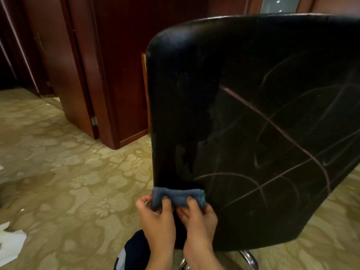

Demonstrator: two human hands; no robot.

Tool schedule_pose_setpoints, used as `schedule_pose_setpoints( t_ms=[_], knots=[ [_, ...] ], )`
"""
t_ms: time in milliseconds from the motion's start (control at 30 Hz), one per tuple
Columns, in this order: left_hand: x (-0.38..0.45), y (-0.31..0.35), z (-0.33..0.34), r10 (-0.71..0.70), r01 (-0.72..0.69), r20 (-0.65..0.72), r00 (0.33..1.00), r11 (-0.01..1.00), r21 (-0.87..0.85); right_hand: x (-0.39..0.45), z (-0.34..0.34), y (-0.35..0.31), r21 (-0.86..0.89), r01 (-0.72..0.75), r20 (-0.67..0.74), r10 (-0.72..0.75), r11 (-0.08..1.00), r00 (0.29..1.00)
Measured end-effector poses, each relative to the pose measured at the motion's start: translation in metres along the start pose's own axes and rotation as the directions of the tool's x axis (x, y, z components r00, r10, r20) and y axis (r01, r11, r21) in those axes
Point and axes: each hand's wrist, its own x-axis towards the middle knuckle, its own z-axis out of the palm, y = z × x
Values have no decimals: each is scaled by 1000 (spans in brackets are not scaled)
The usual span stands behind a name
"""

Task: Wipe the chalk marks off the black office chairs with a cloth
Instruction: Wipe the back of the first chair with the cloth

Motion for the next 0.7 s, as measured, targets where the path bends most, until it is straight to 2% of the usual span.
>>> schedule_pose_setpoints(
  t_ms=[67,200,333,500,600,700],
  knots=[
    [-5,-6,-3,-48,48,-25,999,999,0,-1,-2,7,-84,9,-47,-13,996,999],
    [-3,12,3,-18,17,-15,1000,998,-59,-5,7,-8,-62,89,-27,-91,994,996],
    [-2,57,15,129,-125,10,992,977,-171,-23,28,-48,0,273,104,-272,962,957],
    [-1,100,26,360,-348,13,933,910,-225,-37,42,-85,58,435,208,-437,899,875],
    [-2,83,21,415,-409,28,909,904,-122,-31,30,-76,-40,446,217,-428,894,877],
    [-4,51,12,277,-274,31,960,959,-77,-22,16,-51,-121,350,188,-325,929,927]
  ],
)
